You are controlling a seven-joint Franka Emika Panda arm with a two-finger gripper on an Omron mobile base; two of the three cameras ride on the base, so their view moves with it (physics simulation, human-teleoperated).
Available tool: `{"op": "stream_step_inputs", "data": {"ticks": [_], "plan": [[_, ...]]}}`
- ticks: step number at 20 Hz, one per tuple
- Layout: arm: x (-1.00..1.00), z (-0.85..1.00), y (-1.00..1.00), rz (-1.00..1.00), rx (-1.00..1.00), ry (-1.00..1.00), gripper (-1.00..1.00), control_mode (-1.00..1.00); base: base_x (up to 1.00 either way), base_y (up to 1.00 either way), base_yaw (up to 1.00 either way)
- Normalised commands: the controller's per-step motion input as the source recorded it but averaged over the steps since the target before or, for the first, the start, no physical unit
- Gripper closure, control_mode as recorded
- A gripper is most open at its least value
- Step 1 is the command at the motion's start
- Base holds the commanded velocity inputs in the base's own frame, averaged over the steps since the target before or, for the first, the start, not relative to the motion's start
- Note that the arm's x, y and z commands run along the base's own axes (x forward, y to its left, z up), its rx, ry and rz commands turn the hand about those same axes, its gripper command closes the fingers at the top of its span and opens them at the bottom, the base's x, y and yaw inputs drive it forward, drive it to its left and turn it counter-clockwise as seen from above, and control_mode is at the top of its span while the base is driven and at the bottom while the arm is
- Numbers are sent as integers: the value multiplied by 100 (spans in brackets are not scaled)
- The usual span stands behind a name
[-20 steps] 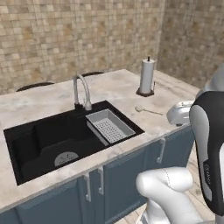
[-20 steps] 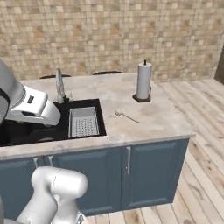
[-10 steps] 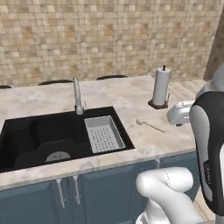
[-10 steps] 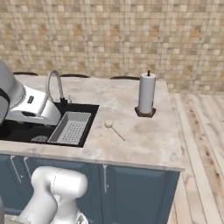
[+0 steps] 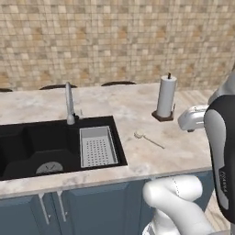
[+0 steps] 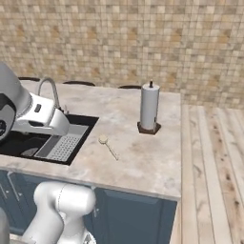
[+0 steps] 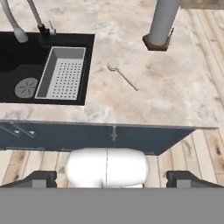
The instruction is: Grab the spray bottle from the cabinet, then place it next to the cutting board for sanitizing. Then grab the dish brush from the countertop next to the sink and place it next to the cutting board.
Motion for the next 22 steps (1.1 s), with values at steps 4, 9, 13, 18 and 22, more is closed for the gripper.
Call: {"op": "stream_step_inputs", "data": {"ticks": [4,9,13,18,22], "plan": [[0,0,0,0,0,0,-100,100,74,0,0],[0,0,0,0,0,0,-100,100,41,-25,8],[0,0,0,0,0,0,-100,100,0,-60,14],[0,0,0,0,0,0,-100,100,2,-47,21],[0,0,0,0,0,0,-100,100,10,-24,25]]}}
